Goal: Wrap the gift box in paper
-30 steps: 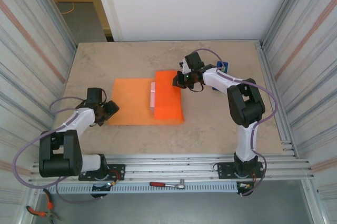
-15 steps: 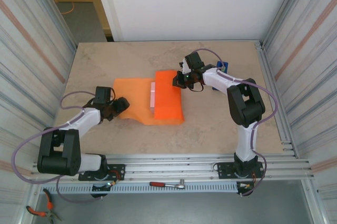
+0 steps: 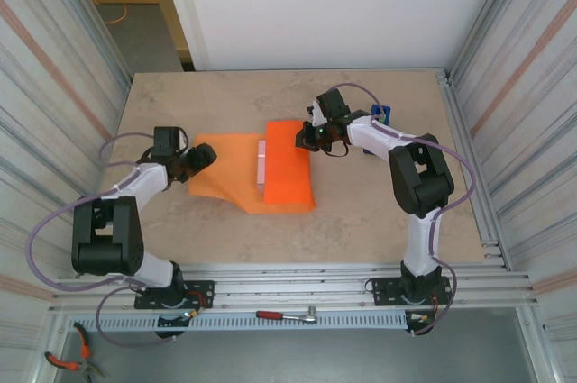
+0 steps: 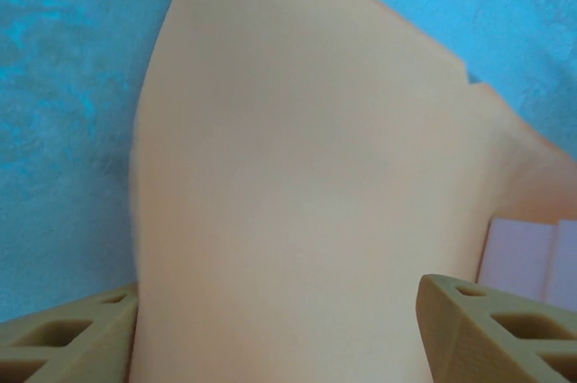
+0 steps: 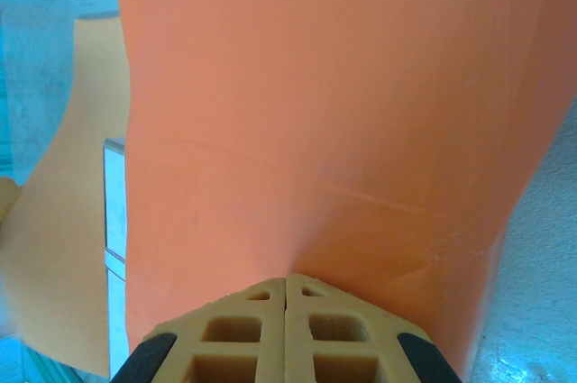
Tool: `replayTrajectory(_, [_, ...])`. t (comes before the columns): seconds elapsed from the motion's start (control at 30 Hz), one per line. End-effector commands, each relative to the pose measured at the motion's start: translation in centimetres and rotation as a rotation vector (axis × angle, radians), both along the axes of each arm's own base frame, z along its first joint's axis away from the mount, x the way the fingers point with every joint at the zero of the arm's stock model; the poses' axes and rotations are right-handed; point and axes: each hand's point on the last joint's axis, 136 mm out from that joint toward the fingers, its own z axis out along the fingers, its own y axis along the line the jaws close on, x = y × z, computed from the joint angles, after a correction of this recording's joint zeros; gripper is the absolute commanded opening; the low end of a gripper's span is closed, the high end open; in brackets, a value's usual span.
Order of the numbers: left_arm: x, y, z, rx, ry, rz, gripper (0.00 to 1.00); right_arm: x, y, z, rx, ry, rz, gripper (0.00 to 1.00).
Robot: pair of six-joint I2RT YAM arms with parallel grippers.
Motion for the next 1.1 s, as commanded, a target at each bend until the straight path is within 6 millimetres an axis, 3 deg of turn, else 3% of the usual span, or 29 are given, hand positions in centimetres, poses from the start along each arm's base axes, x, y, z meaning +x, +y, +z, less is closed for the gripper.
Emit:
replayTrajectory(0.0, [-0.1, -0.4, 0.5, -0.027, 0.001, -0.058, 0.70, -1.5, -1.5, -3.3, -0.082, 0.079, -0.009, 0.00])
replayTrajectory(0.37, [-3.2, 1.4, 0.8, -0.082, 0.020, 0.017, 0.41, -1.7, -1.5, -3.7, -0.078, 0.083, -0.008, 0.00])
replayTrajectory(0.7, [-4.8, 0.8, 0.9, -0.105, 0.017, -0.002, 0.07, -1.8, -1.4, -3.7, -0.074, 0.083, -0.008, 0.00])
replayTrajectory(0.77, [-4.7, 0.4, 1.5, -0.120, -0.004, -0.022, 0.00, -1.8, -1.4, -3.7, -0.073, 0.083, -0.010, 0.00])
replayTrajectory(0.9, [-4.4, -0.7, 4.2, -0.136, -0.116, -0.071, 0.00, -1.9, -1.5, -3.6, -0.072, 0.083, -0.011, 0.00])
replayTrajectory(1.07, [-4.7, -4.0, 8.4, -0.117, -0.269, -0.186, 0.00, -2.0, -1.5, -3.9, -0.073, 0.086, -0.014, 0.00])
